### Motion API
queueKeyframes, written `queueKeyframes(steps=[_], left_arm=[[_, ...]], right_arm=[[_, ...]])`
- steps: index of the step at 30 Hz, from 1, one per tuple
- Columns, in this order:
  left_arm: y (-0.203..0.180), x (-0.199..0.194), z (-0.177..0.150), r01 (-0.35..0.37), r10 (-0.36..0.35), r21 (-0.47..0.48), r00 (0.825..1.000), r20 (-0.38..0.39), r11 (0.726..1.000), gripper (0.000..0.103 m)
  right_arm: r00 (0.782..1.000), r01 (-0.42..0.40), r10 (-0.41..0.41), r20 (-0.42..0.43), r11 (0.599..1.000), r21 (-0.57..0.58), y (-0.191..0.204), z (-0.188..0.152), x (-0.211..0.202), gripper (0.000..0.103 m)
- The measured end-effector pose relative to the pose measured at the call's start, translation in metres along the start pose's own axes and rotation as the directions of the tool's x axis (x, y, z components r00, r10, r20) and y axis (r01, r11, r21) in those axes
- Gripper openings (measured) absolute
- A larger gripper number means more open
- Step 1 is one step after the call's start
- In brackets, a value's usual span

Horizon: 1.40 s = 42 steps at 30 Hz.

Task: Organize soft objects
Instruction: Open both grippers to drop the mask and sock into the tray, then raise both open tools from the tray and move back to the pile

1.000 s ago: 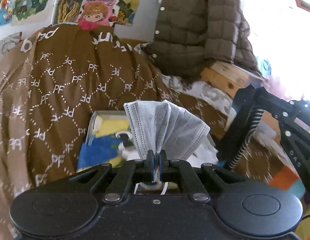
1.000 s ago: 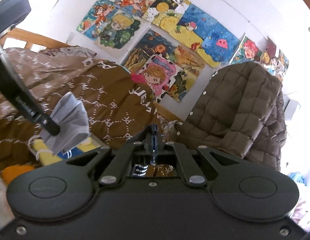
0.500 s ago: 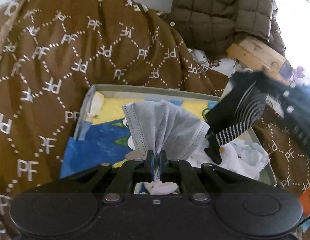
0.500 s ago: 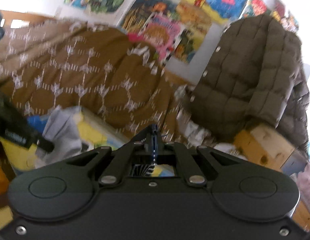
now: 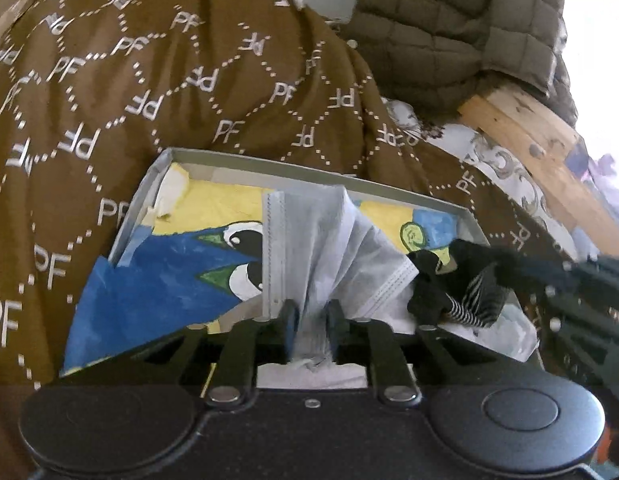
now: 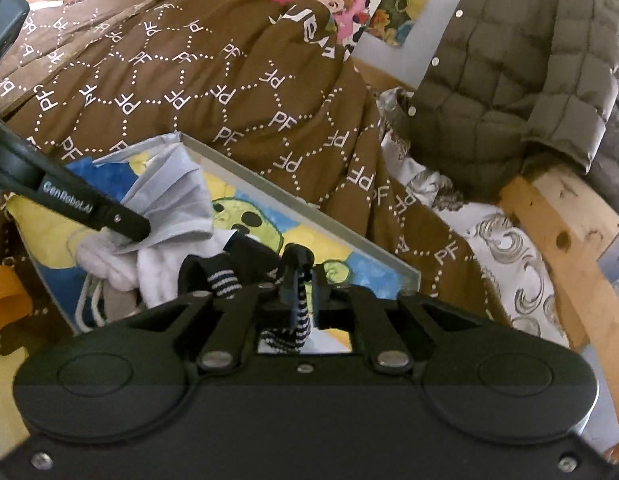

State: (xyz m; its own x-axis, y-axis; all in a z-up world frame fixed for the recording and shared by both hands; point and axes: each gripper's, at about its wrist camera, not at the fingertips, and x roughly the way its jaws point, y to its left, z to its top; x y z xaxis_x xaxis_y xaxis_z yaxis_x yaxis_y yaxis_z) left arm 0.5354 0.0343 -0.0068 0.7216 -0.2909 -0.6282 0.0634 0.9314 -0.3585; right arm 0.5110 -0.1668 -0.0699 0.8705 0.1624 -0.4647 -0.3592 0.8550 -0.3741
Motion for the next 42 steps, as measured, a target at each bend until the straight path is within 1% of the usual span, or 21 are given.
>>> queueKeyframes(steps=[2,3,4,6,8,11,12,13,14,16,18,21,23,25,26,28,31,32,34,38,42], left_arm=[[0.0,-0.002,0.0,-0.004,0.004,-0.011,1.0,0.002,1.0,0.022],[-0.001,-0.004,0.0,-0.01,0.01,-0.007,1.0,0.002,1.0,0.025],[-0.002,-0.006,-0.001,-0.019,0.019,-0.001,1.0,0.001,1.0,0.03],[-0.005,-0.01,-0.002,-0.023,0.023,0.007,1.0,-0.002,1.0,0.032],[-0.008,-0.015,-0.004,-0.026,0.026,0.014,1.0,-0.005,1.0,0.035],[-0.013,-0.026,-0.007,-0.031,0.031,0.029,1.0,-0.004,0.999,0.04],[-0.015,-0.03,-0.009,-0.032,0.032,0.034,0.999,-0.001,0.999,0.043],[-0.017,-0.036,-0.01,-0.033,0.033,0.038,0.999,0.007,0.999,0.047],[-0.019,-0.042,-0.011,-0.033,0.032,0.04,0.999,0.017,0.999,0.05],[-0.024,-0.055,-0.014,-0.035,0.033,0.042,0.998,0.045,0.999,0.061],[-0.029,-0.071,-0.016,-0.035,0.031,0.049,0.996,0.081,0.998,0.067],[-0.036,-0.094,-0.019,-0.043,0.035,0.063,0.992,0.12,0.997,0.073],[-0.041,-0.109,-0.021,-0.043,0.033,0.07,0.99,0.14,0.997,0.078],[-0.045,-0.126,-0.024,-0.045,0.031,0.082,0.986,0.165,0.996,0.083],[-0.048,-0.135,-0.025,-0.046,0.029,0.09,0.984,0.178,0.995,0.084],[-0.052,-0.151,-0.028,-0.042,0.022,0.1,0.979,0.201,0.994,0.093],[-0.06,-0.178,-0.036,-0.049,0.02,0.108,0.967,0.253,0.993,0.102],[-0.063,-0.187,-0.039,-0.05,0.018,0.112,0.963,0.27,0.992,0.102],[-0.068,-0.201,-0.045,-0.056,0.019,0.121,0.957,0.29,0.991,0.102],[-0.077,-0.23,-0.06,-0.081,0.038,0.119,0.943,0.329,0.99,0.102],[-0.078,-0.255,-0.081,-0.078,0.047,0.07,0.928,0.37,0.995,0.102]], right_arm=[[1.0,-0.003,0.002,0.004,1.0,0.015,-0.005,0.001,-0.006,0.022],[1.0,-0.007,0.006,0.005,1.0,0.025,-0.006,-0.001,-0.007,0.024],[1.0,-0.01,0.01,0.005,0.999,0.032,-0.007,-0.002,-0.014,0.029],[1.0,-0.013,0.013,0.008,0.999,0.039,-0.008,-0.001,-0.025,0.033],[1.0,-0.015,0.014,0.013,0.999,0.045,-0.009,0.0,-0.036,0.04],[1.0,-0.024,0.022,0.022,0.997,0.072,-0.013,0.002,-0.059,0.045],[0.999,-0.027,0.024,0.026,0.996,0.084,-0.016,0.004,-0.066,0.047],[0.999,-0.03,0.026,0.032,0.994,0.101,-0.018,0.004,-0.073,0.051],[0.999,-0.031,0.027,0.037,0.993,0.116,-0.02,0.006,-0.08,0.055],[0.998,-0.036,0.028,0.05,0.988,0.152,-0.026,0.006,-0.095,0.059],[0.997,-0.041,0.029,0.065,0.982,0.185,-0.033,0.007,-0.112,0.063],[0.996,-0.044,0.025,0.088,0.974,0.223,-0.04,0.008,-0.138,0.068],[0.994,-0.046,0.021,0.103,0.969,0.242,-0.045,0.01,-0.157,0.074],[0.993,-0.051,0.022,0.115,0.966,0.255,-0.047,0.012,-0.171,0.077],[0.992,-0.054,0.023,0.121,0.964,0.261,-0.048,0.013,-0.179,0.08],[0.991,-0.063,0.027,0.134,0.96,0.274,-0.051,0.014,-0.197,0.084],[0.987,-0.078,0.032,0.16,0.954,0.291,-0.052,0.016,-0.226,0.094],[0.985,-0.082,0.033,0.168,0.952,0.293,-0.052,0.017,-0.236,0.098],[0.982,-0.091,0.036,0.184,0.949,0.3,-0.051,0.016,-0.258,0.102],[0.977,-0.104,0.038,0.211,0.945,0.309,-0.048,0.013,-0.295,0.102],[0.972,-0.096,0.022,0.233,0.945,0.312,-0.042,0.004,-0.333,0.102]])
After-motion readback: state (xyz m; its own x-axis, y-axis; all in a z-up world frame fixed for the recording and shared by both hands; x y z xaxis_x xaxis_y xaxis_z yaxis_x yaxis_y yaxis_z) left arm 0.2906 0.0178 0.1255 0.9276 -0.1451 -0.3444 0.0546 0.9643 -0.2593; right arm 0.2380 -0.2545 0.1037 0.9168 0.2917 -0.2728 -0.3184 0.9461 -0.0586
